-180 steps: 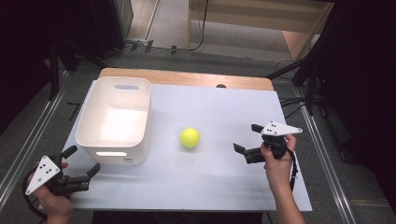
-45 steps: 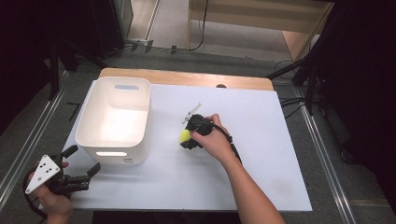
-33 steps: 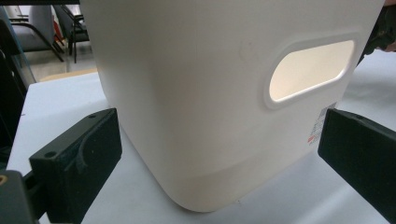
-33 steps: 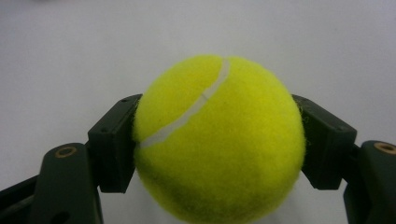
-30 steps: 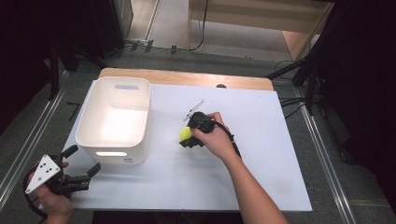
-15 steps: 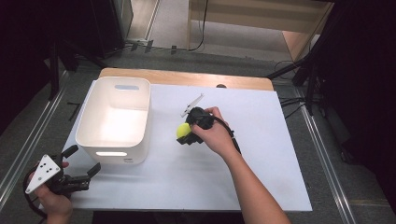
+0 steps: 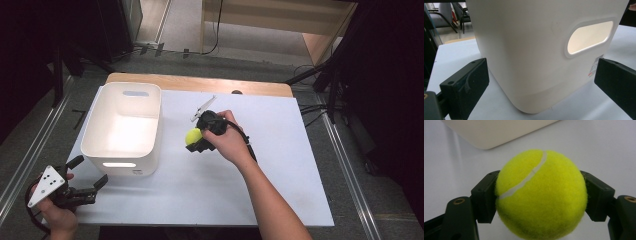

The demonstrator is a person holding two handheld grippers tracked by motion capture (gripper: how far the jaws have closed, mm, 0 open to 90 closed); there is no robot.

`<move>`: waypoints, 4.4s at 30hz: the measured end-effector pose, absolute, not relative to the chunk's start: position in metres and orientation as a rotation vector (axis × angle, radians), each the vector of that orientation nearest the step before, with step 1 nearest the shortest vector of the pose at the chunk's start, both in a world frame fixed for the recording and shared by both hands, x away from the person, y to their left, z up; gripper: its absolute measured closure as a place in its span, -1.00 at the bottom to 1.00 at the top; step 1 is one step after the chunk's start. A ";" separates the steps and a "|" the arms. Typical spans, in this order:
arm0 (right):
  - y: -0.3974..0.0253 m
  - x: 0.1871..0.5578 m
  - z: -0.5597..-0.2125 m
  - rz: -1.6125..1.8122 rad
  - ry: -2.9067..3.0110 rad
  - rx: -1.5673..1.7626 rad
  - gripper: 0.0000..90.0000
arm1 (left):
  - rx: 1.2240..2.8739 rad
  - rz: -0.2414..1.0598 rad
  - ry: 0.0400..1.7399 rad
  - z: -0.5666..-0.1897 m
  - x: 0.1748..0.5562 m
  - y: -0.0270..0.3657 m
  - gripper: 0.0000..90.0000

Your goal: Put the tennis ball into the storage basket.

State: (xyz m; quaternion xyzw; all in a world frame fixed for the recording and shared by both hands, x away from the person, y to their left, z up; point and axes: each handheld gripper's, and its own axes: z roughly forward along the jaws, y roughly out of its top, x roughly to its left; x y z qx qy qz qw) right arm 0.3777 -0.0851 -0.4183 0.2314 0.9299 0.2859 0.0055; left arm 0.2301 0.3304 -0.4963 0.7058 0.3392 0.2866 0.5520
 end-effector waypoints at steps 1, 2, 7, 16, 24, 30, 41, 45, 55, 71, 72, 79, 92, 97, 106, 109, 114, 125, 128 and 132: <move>-0.083 0.377 -0.415 0.893 2.906 0.718 -0.47 | 1.670 0.677 0.802 -0.496 0.230 0.330 -1.00; -0.083 0.377 -0.415 0.893 2.906 0.718 -0.47 | 1.670 0.677 0.802 -0.496 0.230 0.330 -1.00; -0.078 0.377 -0.406 0.908 2.903 0.687 -0.47 | 1.672 0.677 0.803 -0.496 0.230 0.330 -1.00; -0.069 0.376 -0.393 0.931 2.899 0.648 -0.47 | 1.672 0.677 0.802 -0.496 0.230 0.330 -1.00; -0.059 0.374 -0.384 0.941 2.907 0.621 -0.47 | 1.668 0.675 0.802 -0.496 0.230 0.330 -1.00; -0.052 0.374 -0.379 0.949 2.912 0.586 -0.47 | 1.669 0.676 0.803 -0.496 0.230 0.330 -1.00; -0.046 0.373 -0.368 0.976 2.915 0.533 -0.47 | 1.671 0.675 0.802 -0.496 0.230 0.331 -1.00; -0.045 0.372 -0.366 0.977 2.916 0.546 -0.47 | 1.671 0.676 0.803 -0.496 0.230 0.331 -1.00; -0.041 0.373 -0.358 0.996 2.915 0.536 -0.47 | 1.672 0.675 0.800 -0.496 0.230 0.330 -1.00; -0.030 0.376 -0.345 1.044 2.912 0.474 -0.47 | 1.671 0.675 0.801 -0.496 0.231 0.331 -1.00; -0.028 0.375 -0.345 1.038 2.909 0.486 -0.47 | 1.668 0.674 0.802 -0.496 0.231 0.331 -1.00; -0.021 0.375 -0.343 1.050 2.915 0.466 -0.47 | 1.668 0.671 0.801 -0.496 0.230 0.331 -1.00; -0.006 0.374 -0.342 1.062 2.928 0.437 -0.47 | 1.671 0.671 0.797 -0.496 0.231 0.330 -1.00; 0.003 0.373 -0.342 1.066 2.932 0.412 -0.47 | 1.671 0.671 0.798 -0.496 0.230 0.331 -1.00; 0.015 0.374 -0.342 1.075 2.938 0.396 -0.47 | 1.671 0.671 0.798 -0.496 0.231 0.331 -1.00; 0.019 0.375 -0.343 1.079 2.939 0.373 -0.47 | 1.672 0.671 0.797 -0.496 0.231 0.331 -1.00; 0.027 0.374 -0.343 1.063 2.947 0.362 -0.47 | 1.671 0.671 0.798 -0.496 0.231 0.330 -1.00; 0.046 0.375 -0.353 1.043 2.962 0.345 -0.47 | 1.665 0.669 0.799 -0.496 0.231 0.331 -1.00; 0.051 0.375 -0.358 1.016 2.962 0.351 -0.47 | 1.664 0.668 0.799 -0.496 0.231 0.331 -1.00; 0.058 0.377 -0.365 0.976 2.975 0.357 -0.47 | 1.662 0.667 0.801 -0.496 0.230 0.331 -1.00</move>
